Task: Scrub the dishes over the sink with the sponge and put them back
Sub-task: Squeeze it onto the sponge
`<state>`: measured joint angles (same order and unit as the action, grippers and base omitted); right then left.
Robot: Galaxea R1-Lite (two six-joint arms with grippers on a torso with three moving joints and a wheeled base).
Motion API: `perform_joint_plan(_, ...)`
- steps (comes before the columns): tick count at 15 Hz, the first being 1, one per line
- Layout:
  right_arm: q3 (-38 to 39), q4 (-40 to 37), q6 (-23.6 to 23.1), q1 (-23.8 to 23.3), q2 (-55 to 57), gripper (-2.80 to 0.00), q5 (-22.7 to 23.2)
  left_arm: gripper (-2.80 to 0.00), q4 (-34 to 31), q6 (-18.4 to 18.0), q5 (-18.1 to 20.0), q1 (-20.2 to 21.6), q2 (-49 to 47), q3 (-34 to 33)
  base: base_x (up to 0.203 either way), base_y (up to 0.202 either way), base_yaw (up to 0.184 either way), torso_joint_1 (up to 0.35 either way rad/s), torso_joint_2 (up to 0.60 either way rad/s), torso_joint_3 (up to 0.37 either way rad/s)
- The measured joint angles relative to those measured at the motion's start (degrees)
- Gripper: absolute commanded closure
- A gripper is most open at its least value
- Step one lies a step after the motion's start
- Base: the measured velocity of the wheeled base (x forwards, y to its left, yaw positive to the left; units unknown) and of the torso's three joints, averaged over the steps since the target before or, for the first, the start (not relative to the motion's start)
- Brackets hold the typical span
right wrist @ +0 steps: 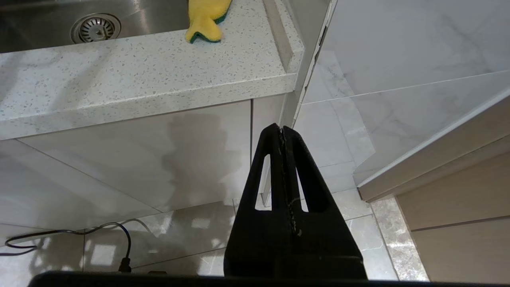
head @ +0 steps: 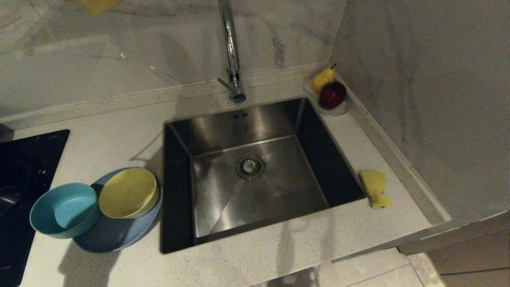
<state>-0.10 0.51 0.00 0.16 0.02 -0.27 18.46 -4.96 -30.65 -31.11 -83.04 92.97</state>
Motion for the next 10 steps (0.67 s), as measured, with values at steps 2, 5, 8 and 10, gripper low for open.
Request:
perform_joint_plan(2, 0.0, -0.02, 0.01, 0.0, 0.0, 0.0, 0.02, 0.0, -0.62, -0.05, 1.99, -3.17, 2.08, -1.41, 0.0, 0.0, 0.0, 0.0, 0.0, 0.0)
perform_joint_plan(5, 0.0, 0.0, 0.02, 0.0, 0.0, 0.0, 0.0, 0.0, -2.32, -1.42, 4.46, -7.84, 3.58, -2.32, 0.0, 0.0, 0.0, 0.0, 0.0, 0.0)
perform_joint_plan(8, 0.0, 0.01, 0.0, 0.0, 0.0, 0.0, 0.02, 0.0, -2.37, -3.64, 5.0, -13.2, 3.91, -2.39, 0.0, 0.0, 0.0, 0.0, 0.0, 0.0)
perform_joint_plan(10, 0.0, 0.01, 0.02, 0.0, 0.0, 0.0, 0.02, 0.0, -2.36, -6.07, 5.1, -16.94, 3.47, -2.4, 0.0, 0.0, 0.0, 0.0, 0.0, 0.0)
